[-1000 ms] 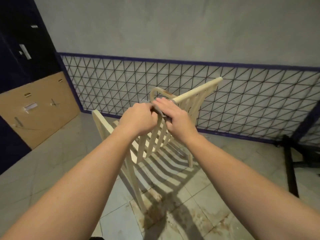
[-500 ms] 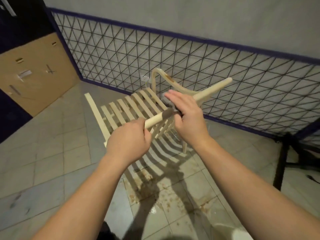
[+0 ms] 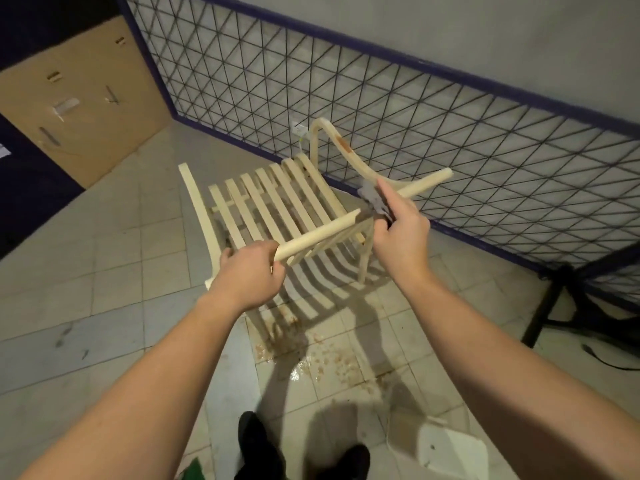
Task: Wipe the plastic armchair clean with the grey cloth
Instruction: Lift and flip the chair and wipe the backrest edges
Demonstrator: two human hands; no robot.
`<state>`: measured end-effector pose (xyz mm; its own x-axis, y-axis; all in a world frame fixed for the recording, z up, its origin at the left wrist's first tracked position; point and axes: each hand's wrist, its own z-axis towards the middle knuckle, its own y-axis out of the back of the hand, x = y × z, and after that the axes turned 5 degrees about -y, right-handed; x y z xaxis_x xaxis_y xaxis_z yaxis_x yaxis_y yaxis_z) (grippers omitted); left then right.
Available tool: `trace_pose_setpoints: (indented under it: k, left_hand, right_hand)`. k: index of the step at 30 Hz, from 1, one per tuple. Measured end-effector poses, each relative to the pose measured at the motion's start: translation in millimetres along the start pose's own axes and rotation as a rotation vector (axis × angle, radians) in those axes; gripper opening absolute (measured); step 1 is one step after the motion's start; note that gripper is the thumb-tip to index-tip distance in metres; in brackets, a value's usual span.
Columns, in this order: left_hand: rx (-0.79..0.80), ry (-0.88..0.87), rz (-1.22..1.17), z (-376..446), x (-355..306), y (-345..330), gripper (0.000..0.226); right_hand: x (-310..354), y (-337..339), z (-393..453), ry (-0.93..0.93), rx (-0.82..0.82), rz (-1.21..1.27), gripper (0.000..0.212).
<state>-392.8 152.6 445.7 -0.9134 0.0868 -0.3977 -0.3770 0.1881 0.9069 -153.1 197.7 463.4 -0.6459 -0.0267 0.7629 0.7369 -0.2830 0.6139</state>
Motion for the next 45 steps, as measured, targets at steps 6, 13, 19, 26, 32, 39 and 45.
trace_pose_setpoints:
  k: [6,13,19,26,32,39,45]
  left_hand:
    - [-0.048,-0.062,-0.177,36.9,-27.9,4.2,0.018]
    - [-0.073,-0.086,-0.111,32.9,-23.2,-9.6,0.014]
    - [-0.054,-0.083,-0.153,41.6,-26.6,-6.7,0.018]
    - [-0.138,-0.137,-0.238,97.0,-80.8,-8.0,0.023]
    - [-0.125,-0.131,-0.231,101.2,-84.3,-28.8,0.02]
    - [-0.138,-0.157,-0.166,106.9,-86.5,-33.4,0.019]
    - [-0.147,-0.165,-0.147,107.2,-85.2,-34.9,0.025]
  right_hand:
    - [-3.4,-47.8,-7.4,0.395,0.445,-0.426,0.058]
    - [-44.8,-9.3,6.9,0.227,0.282,-0.396,0.079]
    - [-51.6,28.6,15.3,-0.103,-0.113,-0.241,0.054]
    - [-36.4,-22.8,37.2,0.328,0.392,-0.417,0.051]
    - [-83.8,3.4,71.7,0.328,0.316,-0.44,0.058]
    - [-96.8,47.4,126.0,0.01,-0.038,-0.255,0.028]
    - [-111.7,20.1,113.3,0.56,0.412,-0.471,0.044]
